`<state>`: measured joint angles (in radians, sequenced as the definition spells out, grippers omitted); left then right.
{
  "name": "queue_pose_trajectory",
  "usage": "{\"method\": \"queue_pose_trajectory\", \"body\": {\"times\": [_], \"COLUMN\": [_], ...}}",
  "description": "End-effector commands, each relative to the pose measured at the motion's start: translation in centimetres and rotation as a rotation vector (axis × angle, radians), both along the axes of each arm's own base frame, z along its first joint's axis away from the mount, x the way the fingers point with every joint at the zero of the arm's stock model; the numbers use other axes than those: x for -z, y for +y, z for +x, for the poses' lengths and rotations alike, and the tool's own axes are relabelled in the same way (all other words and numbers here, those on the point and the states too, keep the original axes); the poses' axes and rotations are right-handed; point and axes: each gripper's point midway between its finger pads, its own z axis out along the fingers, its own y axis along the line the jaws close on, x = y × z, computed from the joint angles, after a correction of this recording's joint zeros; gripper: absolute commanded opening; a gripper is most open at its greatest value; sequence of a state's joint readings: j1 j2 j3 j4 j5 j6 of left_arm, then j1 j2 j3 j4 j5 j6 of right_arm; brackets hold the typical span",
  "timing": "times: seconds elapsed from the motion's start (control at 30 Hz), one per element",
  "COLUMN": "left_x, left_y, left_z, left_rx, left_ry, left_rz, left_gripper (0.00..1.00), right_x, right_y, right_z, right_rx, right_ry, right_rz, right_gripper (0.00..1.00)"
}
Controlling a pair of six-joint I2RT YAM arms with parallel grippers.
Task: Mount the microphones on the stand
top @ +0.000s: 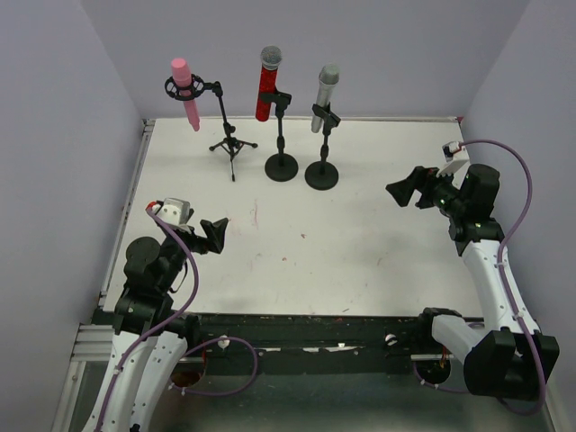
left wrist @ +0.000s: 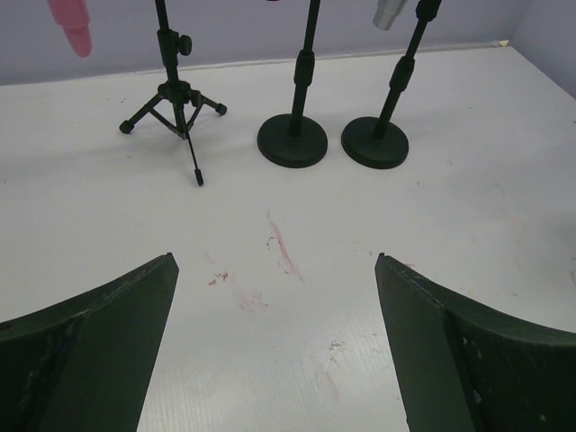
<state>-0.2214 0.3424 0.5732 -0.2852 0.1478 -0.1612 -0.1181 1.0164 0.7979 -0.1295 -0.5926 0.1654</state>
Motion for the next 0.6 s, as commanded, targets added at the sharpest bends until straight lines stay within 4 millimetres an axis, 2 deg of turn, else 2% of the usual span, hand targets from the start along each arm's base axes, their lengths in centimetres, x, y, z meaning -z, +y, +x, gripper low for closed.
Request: {"method": "queue_pose_trajectory", "body": {"times": [0.0, 0.57], "left_x": [0.00, 0.14], "left_y": [-0.17, -0.22], "left_z": [0.01, 0.05], "left_rx": [0.013, 0.014], "left_ry": [-0.013, -0.009], "left_rz": [-0.002, -0.001], "left_gripper": [0.99, 0.99], "right_x": [-1.24, -1.38], "right_y": [-0.33, -0.27], "right_z": [0.13, 0.05], "right_rx": [0.017, 0.011], "right_ry": [-0.019, -0.022], "right_rz": [0.000, 0.001], "right_gripper": [1.00, 1.00]}}
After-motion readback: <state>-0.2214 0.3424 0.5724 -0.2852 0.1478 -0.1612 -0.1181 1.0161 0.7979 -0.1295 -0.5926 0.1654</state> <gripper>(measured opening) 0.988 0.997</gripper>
